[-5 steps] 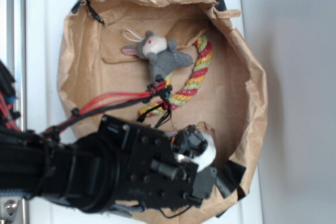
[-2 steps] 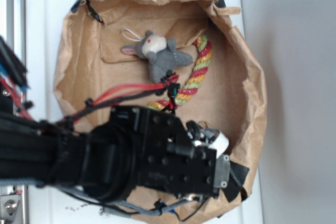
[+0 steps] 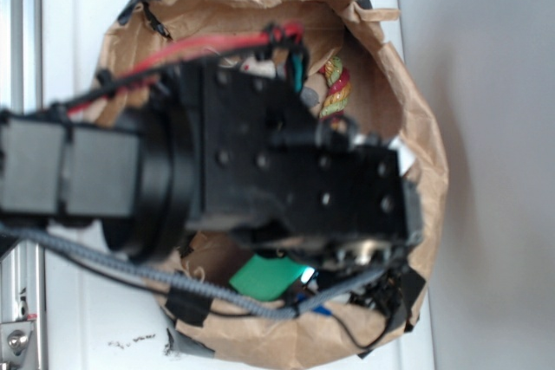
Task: Grab the green block.
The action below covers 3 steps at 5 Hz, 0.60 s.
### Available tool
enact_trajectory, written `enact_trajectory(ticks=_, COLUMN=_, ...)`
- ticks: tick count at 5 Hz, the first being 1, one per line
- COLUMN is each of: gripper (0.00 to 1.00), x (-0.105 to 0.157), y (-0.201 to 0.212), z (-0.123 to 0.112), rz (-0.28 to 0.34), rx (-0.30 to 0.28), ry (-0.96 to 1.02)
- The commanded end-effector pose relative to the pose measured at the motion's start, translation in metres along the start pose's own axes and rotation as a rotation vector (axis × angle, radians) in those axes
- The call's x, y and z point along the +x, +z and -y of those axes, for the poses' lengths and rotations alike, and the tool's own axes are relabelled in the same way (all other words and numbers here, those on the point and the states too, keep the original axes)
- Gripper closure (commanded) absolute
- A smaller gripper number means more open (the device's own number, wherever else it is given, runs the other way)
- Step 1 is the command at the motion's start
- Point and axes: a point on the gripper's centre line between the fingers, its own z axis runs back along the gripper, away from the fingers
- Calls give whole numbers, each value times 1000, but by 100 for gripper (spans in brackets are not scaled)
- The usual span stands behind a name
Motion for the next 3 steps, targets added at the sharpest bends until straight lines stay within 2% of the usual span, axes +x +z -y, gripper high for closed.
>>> enact_trajectory(ticks=1, gripper=100, x=39, y=75, z=-22, rz=195, rx=-199, ry=72)
enact_trajectory(ticks=2, gripper=100, x=46, y=71, z=-37, rz=231, rx=-201, ry=57)
enact_trajectory(ticks=3, gripper=26, x=38, y=60, z=-37, rz=347, rx=-153, ry=-13)
